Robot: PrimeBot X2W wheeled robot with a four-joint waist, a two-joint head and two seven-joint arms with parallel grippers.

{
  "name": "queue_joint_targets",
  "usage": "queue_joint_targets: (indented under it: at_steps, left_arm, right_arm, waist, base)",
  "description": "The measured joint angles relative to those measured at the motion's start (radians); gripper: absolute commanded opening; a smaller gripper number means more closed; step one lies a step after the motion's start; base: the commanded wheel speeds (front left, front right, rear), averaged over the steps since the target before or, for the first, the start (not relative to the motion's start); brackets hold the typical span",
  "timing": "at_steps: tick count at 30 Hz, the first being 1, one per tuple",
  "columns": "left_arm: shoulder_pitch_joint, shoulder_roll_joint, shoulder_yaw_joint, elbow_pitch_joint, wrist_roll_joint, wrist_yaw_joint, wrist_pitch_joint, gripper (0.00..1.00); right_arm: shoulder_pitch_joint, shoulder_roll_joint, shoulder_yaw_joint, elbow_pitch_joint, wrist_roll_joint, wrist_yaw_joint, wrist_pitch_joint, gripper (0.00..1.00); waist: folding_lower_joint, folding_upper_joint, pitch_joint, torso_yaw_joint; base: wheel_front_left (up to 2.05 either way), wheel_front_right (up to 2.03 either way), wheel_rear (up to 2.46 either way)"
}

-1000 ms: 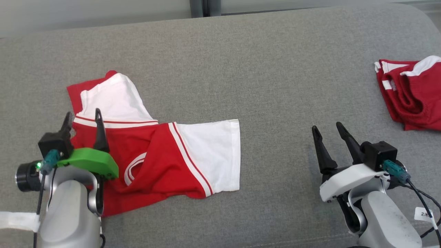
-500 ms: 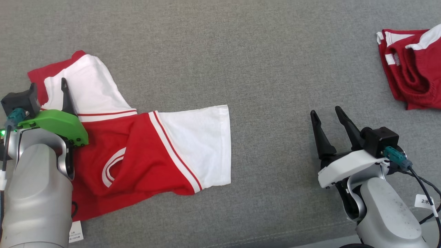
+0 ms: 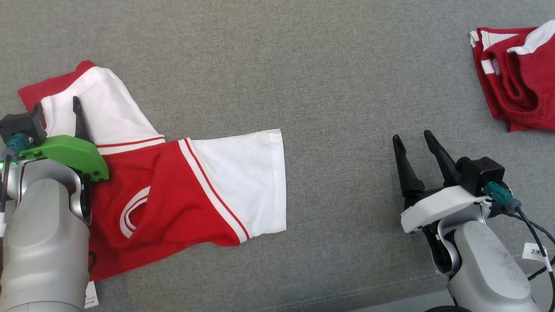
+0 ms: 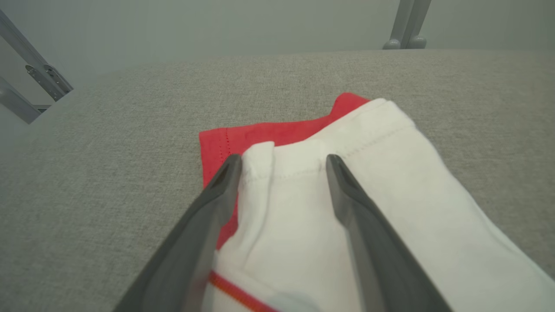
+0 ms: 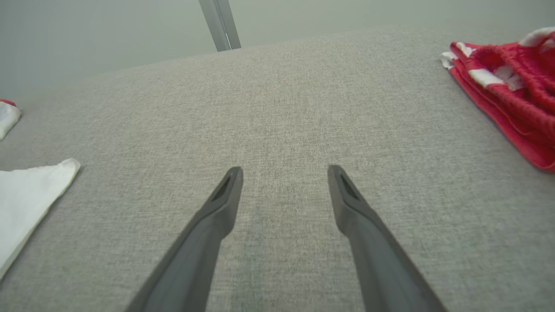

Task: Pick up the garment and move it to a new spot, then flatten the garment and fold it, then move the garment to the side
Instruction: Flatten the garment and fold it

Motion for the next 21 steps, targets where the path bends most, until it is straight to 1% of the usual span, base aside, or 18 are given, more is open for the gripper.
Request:
queue_joint_targets:
  at_steps: [4, 6, 7, 9, 10, 11, 12, 13, 18, 19, 20, 21]
  left_arm:
    - [0.003, -0.002, 0.0, -0.024, 0.003, 0.005, 0.0, 1.0]
    - [0.005, -0.005, 0.0, -0.032, 0.007, 0.006, 0.0, 0.97]
    - [0.009, -0.008, -0.001, -0.034, 0.008, 0.006, 0.0, 0.95]
    - [0.013, -0.009, 0.0, -0.03, 0.008, 0.006, 0.0, 0.84]
    - [0.013, -0.009, 0.0, -0.027, 0.008, 0.006, 0.0, 0.82]
    - [0.013, -0.009, 0.0, -0.022, 0.008, 0.006, 0.0, 0.86]
    - [0.013, -0.009, 0.0, -0.016, 0.008, 0.006, 0.0, 0.95]
    - [0.013, -0.009, 0.001, -0.015, 0.008, 0.007, 0.0, 1.0]
    - [0.012, -0.008, 0.003, -0.01, 0.011, 0.016, 0.0, 1.0]
    - [0.012, -0.008, 0.004, -0.005, 0.011, 0.016, 0.0, 0.82]
    - [0.012, -0.008, 0.004, -0.001, 0.011, 0.016, 0.0, 0.46]
    - [0.012, -0.008, 0.004, 0.001, 0.011, 0.016, 0.0, 0.07]
  right_arm:
    - [-0.001, 0.001, -0.001, 0.0, 0.0, 0.0, 0.0, 1.0]
    - [-0.001, 0.002, -0.002, 0.0, 0.0, 0.0, 0.0, 1.0]
    - [-0.001, 0.002, -0.003, 0.0, 0.0, 0.0, 0.0, 1.0]
    - [-0.002, 0.002, -0.004, 0.001, 0.0, 0.0, 0.0, 1.0]
    - [-0.002, 0.002, -0.004, 0.002, 0.002, 0.0, 0.0, 1.0]
    - [-0.003, 0.002, -0.005, 0.002, 0.002, 0.0, 0.0, 1.0]
    - [-0.003, 0.003, -0.005, 0.003, 0.003, 0.0, 0.0, 1.0]
    - [-0.003, 0.003, -0.005, 0.003, 0.003, 0.0, 0.0, 1.0]
    - [-0.007, 0.003, -0.007, 0.005, 0.007, 0.0, 0.0, 1.0]
    - [-0.007, 0.003, -0.007, 0.006, 0.008, 0.0, 0.0, 1.0]
    - [-0.007, 0.003, -0.007, 0.007, 0.008, 0.0, 0.0, 1.0]
    - [-0.007, 0.003, -0.007, 0.007, 0.008, 0.0, 0.0, 1.0]
  waist:
    - [0.0, 0.0, -0.001, 0.002]
    - [0.0, 0.0, -0.002, 0.003]
    - [0.0, 0.0, -0.003, 0.004]
    - [0.0, 0.0, -0.005, 0.004]
    - [0.0, 0.0, -0.005, 0.003]
    - [0.0, 0.0, -0.005, 0.003]
    - [0.0, 0.0, -0.006, 0.002]
    - [0.0, 0.0, -0.006, 0.002]
    - [0.0, 0.0, -0.006, 0.0]
    - [0.0, 0.0, -0.007, 0.0]
    - [0.0, 0.0, -0.008, -0.001]
    - [0.0, 0.0, -0.009, -0.001]
  base:
    - [0.0, 0.0, 0.0]
    - [0.0, 0.0, 0.0]
    - [0.0, 0.0, 0.0]
    - [0.0, 0.0, 0.0]
    - [0.0, 0.0, 0.0]
    - [0.0, 0.0, 0.0]
    - [0.0, 0.0, 0.0]
    - [0.0, 0.0, 0.0]
    - [0.0, 0.0, 0.0]
    - [0.0, 0.0, 0.0]
    - [0.0, 0.0, 0.0]
    - [0.0, 0.0, 0.0]
